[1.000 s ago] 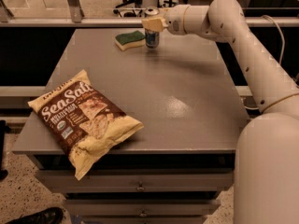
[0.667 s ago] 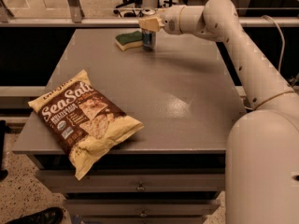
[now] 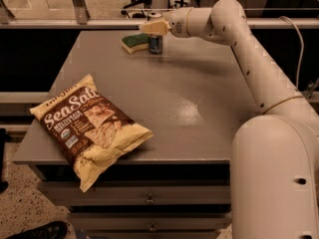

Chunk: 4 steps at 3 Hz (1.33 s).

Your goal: Move redbull can near sponge

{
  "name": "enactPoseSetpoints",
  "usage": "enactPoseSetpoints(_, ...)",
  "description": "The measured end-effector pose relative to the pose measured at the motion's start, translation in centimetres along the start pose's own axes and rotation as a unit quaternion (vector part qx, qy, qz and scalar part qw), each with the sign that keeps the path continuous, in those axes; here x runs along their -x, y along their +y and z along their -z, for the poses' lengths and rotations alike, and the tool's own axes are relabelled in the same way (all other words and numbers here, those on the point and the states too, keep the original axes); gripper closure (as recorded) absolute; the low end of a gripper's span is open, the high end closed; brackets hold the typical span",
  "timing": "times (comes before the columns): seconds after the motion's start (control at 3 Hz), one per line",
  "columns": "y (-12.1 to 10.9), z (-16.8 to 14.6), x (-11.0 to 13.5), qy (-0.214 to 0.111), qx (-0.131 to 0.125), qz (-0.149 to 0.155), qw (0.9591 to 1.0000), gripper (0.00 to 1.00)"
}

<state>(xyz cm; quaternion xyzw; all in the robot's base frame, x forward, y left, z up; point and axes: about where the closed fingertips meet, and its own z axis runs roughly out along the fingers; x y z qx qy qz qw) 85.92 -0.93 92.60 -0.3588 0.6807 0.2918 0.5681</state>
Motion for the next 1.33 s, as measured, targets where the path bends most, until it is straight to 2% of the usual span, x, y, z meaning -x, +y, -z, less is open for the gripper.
enactPoseSetpoints(0.33, -0.3, 0.3, -0.1, -0.002, -0.003, 0.000, 1.0000, 0.00)
enactPoseSetpoints(0.67, -1.4, 3.1, 0.5, -0.006, -0.013, 0.017, 0.9997, 0.00)
enactPoseSetpoints(1.0, -3.1, 9.1, 2.1, -0.014, -0.035, 0.056, 0.9978, 0.00)
enactPoseSetpoints(1.33, -4.6, 16.0, 4.4, -0.024, -0.082, 0.095, 0.9917, 0.00)
